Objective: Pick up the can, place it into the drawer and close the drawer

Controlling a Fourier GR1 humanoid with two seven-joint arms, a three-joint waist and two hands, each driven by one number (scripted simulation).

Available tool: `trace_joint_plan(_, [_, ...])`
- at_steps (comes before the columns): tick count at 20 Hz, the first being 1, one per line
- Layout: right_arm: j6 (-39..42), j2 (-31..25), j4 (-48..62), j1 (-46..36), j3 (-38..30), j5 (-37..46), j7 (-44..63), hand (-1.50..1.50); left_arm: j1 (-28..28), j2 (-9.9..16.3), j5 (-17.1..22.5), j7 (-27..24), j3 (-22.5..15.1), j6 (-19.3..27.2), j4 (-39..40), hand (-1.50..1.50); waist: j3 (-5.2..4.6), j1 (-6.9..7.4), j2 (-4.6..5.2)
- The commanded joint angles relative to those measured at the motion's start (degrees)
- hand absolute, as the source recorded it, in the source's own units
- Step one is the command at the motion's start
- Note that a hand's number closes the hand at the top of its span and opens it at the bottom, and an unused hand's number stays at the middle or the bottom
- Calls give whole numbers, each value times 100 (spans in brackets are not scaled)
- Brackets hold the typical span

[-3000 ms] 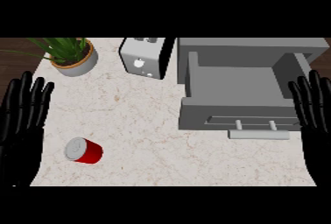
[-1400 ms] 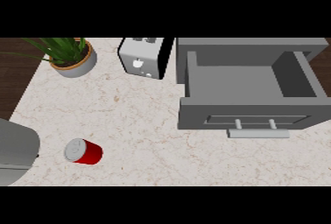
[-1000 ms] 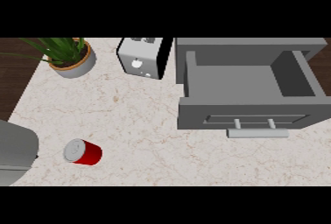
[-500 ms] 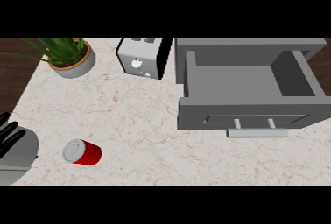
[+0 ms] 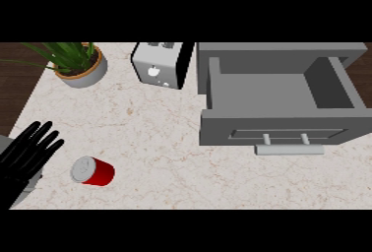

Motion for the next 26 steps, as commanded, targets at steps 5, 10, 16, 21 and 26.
trace_joint_plan(5, [444, -1, 218, 80, -492, -200, -105, -150, -69, -415, -1183, -987, -64, -423, 1012, -150, 1, -2, 0])
trace_joint_plan(10, [284, 74, 121, -298, -317, 5, 174, -150, -95, -478, -1801, -1984, 163, -656, 1971, -150, 0, 21, 4])
trace_joint_plan(16, [438, 20, -13, -288, -691, -476, 457, -150, -407, -550, -2272, -2534, 193, -452, 2654, -150, 1, 13, 1])
trace_joint_plan(21, [602, 167, -215, -140, -784, -462, 551, -150, -880, -397, -2830, -3284, 206, -444, 3827, -150, 0, -10, 3])
trace_joint_plan(26, [849, 516, -501, 191, -816, -480, 456, -150, -537, -193, -2981, -4103, 298, -864, 4397, -150, -1, -7, -1])
